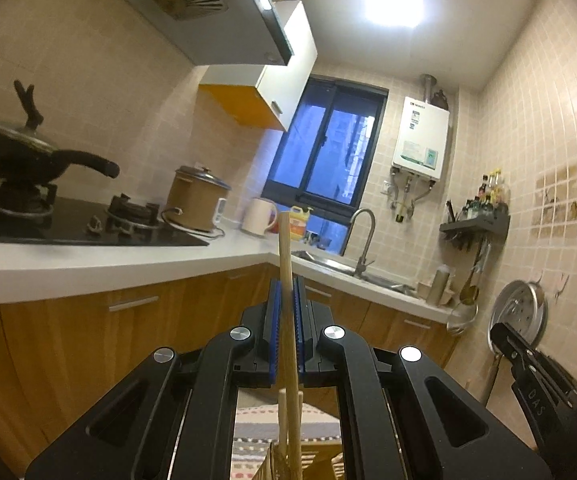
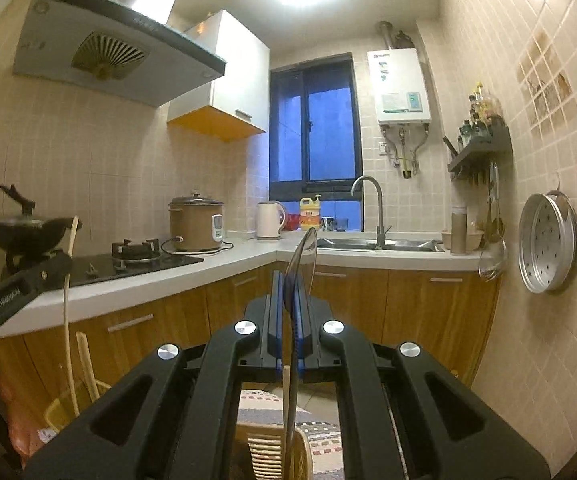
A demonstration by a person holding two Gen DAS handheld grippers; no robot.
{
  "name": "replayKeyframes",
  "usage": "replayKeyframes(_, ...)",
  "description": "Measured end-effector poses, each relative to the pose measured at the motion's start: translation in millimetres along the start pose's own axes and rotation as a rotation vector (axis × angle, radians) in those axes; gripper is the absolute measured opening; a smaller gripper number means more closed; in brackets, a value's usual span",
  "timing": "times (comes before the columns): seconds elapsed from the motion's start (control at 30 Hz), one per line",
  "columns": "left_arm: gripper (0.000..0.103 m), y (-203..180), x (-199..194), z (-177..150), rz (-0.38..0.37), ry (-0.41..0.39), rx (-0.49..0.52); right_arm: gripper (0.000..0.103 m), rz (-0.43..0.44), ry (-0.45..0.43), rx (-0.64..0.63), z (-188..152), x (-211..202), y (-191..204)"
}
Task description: Organize utensils
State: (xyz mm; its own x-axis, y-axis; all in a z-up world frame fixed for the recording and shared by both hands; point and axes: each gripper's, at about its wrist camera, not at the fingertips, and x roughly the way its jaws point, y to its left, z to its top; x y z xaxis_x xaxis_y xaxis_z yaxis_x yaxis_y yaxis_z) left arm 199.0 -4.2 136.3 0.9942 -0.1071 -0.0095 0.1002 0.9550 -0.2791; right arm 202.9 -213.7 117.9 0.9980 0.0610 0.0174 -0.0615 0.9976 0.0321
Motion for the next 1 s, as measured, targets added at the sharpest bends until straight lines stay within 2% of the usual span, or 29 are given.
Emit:
replayKeyframes(0.23, 0.006, -1, -15, -4, 0.022, 0.016, 0.024, 0.004, 0.001, 0.036, -0.049, -12, -23, 7)
replayKeyframes(0.27, 0.009, 0, -18, -4, 0.026, 0.026, 0.026, 0.004, 0.009, 0.048, -0.050, -12, -27, 7)
replayKeyframes(0.33, 0.023, 1, -26, -2, 0.024, 0.038, 0.025, 0.005, 0.023, 0.073, -0.040, -11, -36, 6)
replayKeyframes(0.37, 0.027, 1, -31, -2, 0.019, 0.047, 0.024, 0.009, 0.027, 0.088, -0.034, -11, -42, 4)
replayKeyframes(0.4, 0.032, 2, -35, -1, 0.020, 0.051, 0.023, 0.019, 0.026, 0.097, -0.027, -11, -48, 3)
replayKeyframes(0.43, 0.036, 2, -42, 0, 0.019, 0.052, 0.023, 0.024, 0.024, 0.106, -0.017, -12, -55, 0)
replayKeyframes(0.57, 0.041, -1, -72, -1, 0.023, 0.065, 0.051, 0.048, 0.016, 0.125, 0.010, -11, -86, -6)
replayKeyframes(0.73, 0.053, 1, -111, -3, 0.028, 0.083, 0.057, 0.052, -0.005, 0.137, 0.021, -12, -131, -6)
replayKeyframes(0.87, 0.064, 1, -139, -10, 0.043, 0.104, 0.070, 0.061, -0.004, 0.155, 0.046, -17, -161, -3)
replayKeyframes(1.0, 0.075, -4, -167, -26, 0.069, 0.110, 0.110, 0.062, -0.008, 0.170, 0.043, -29, -187, 8)
